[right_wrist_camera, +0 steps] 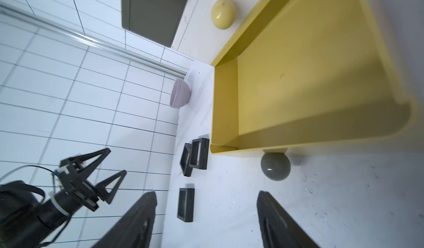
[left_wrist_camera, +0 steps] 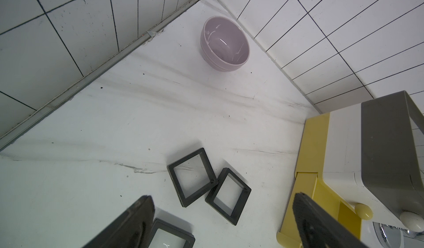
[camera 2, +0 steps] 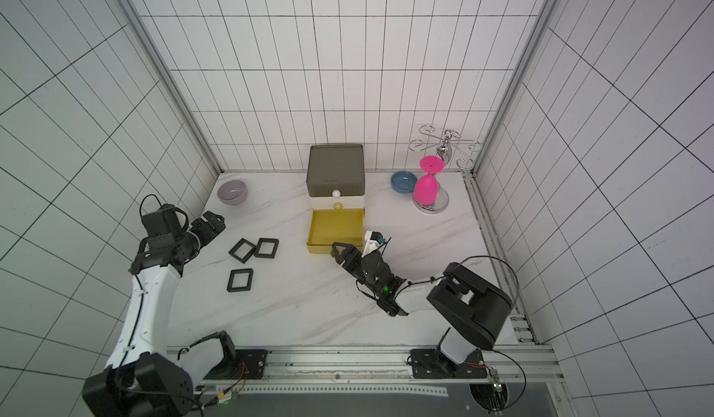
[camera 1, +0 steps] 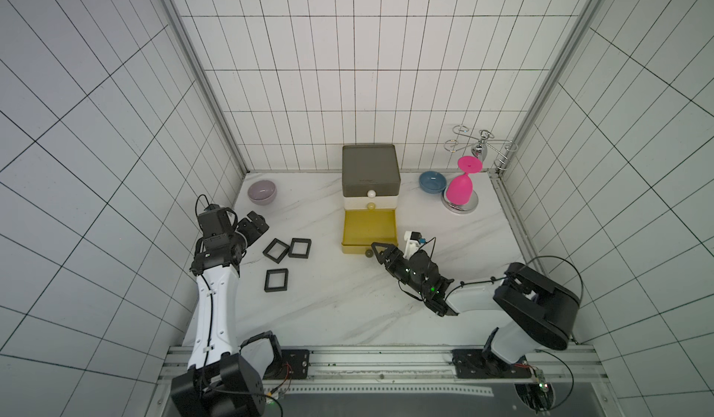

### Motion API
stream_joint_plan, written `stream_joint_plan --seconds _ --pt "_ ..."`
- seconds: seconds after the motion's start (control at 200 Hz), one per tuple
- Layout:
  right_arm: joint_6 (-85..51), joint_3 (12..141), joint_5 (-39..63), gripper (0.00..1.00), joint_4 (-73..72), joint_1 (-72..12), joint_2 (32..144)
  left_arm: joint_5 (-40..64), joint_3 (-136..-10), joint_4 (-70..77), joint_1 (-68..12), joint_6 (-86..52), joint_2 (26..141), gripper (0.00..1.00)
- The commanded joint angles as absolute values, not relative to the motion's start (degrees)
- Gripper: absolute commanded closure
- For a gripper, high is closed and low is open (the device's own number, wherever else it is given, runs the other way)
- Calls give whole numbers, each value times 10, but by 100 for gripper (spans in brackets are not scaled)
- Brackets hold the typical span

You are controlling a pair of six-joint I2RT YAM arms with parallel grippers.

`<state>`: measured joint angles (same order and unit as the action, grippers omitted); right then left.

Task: Place the brooch boxes into the drawer by color
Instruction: Open the drawer in the storage box, then pick up the brooch box from the center of the board.

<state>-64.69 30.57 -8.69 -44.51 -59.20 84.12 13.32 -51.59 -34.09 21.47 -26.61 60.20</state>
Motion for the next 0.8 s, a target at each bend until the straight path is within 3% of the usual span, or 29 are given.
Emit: stream_joint_plan --seconds 0.0,0.15,0.38,0.65,0.795 --pt "-448 447 -128 26 -184 -621 781 126 -512 -331 216 -264 604 2" --pt "-347 630 -25 25 -30 -606 853 125 -513 -329 216 -270 605 2" --pt "-346 847 105 31 55 -600 1061 74 -519 -349 216 -280 596 2" --pt "-341 1121 153 40 180 -602 1293 58 -519 -348 216 -287 592 2" --pt "-332 1209 144 42 242 -603 1363 59 -519 -348 216 -288 592 2"
